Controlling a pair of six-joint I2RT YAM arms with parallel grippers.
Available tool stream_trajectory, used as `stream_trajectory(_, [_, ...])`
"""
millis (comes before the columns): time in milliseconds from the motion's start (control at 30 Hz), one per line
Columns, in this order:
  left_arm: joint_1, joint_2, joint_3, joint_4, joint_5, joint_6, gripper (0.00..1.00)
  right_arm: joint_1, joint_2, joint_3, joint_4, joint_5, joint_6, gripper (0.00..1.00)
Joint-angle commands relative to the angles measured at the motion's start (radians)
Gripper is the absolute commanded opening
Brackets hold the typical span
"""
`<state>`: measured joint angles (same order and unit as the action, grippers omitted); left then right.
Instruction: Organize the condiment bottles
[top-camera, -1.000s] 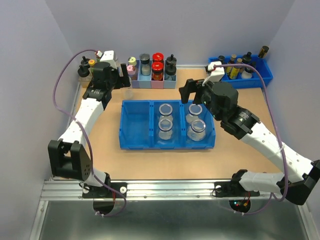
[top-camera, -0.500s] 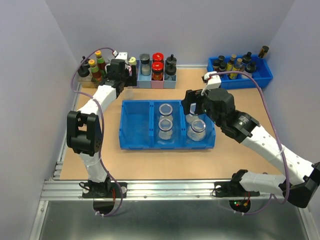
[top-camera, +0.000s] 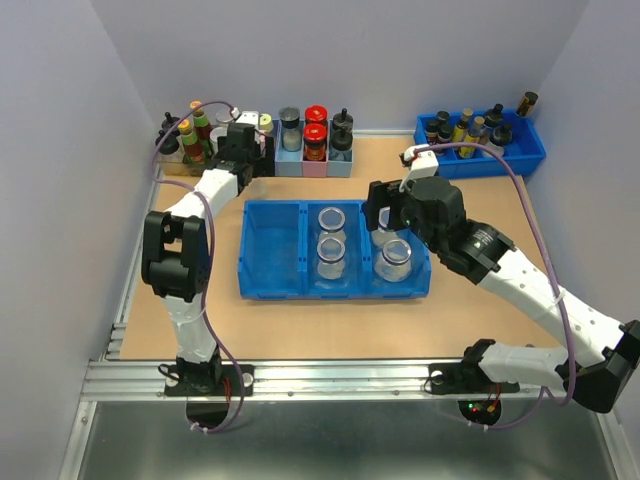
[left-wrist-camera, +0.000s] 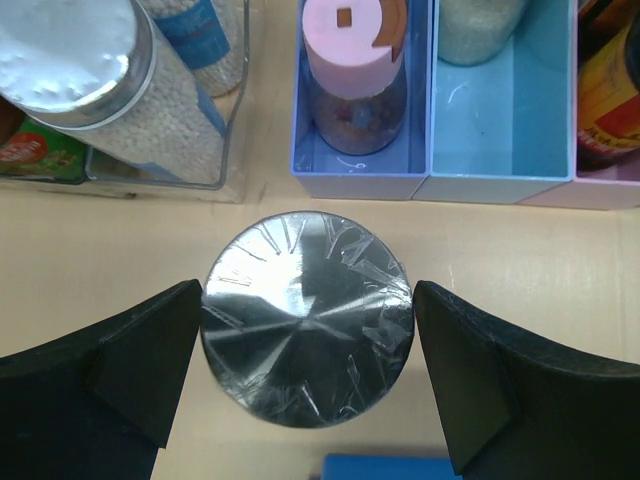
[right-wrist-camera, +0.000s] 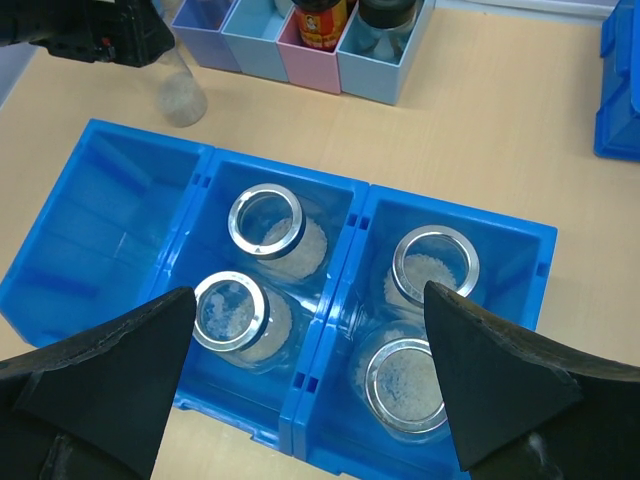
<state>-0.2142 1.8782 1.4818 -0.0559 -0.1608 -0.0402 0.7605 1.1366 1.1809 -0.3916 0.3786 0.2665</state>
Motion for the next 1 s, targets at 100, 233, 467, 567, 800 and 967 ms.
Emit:
stream_trajectory(100, [0.001,0.012,0.047,0.044,0.003,0.02,0.98,0.003,0.005,0.003,0.011,0.022,-0.004,1.0])
stream_trajectory(233, [0.004,0.025,0.054,0.053,0.001,0.025,0.8,0.002,0.003,-0.004,0.013,0.026,-0.004,1.0])
stream_trajectory(467, [0.007,0.013,0.008,0.113,0.006,0.023,0.11,0.003,0.003,-0.007,0.011,0.025,-0.013,1.0])
stream_trajectory(567, [0.006,-0.031,-0.031,0.137,0.003,0.01,0.0,0.003,0.006,-0.007,0.011,0.02,-0.012,1.0])
stream_trajectory(800, [0.003,-0.294,-0.104,0.22,-0.081,-0.02,0.0,0.003,-0.004,-0.017,0.011,0.017,-0.006,1.0])
stream_trajectory(967, [-0.024,-0.444,-0.115,0.22,-0.091,-0.029,0.0,0.003,-0.024,-0.035,0.013,0.034,0.007,1.0])
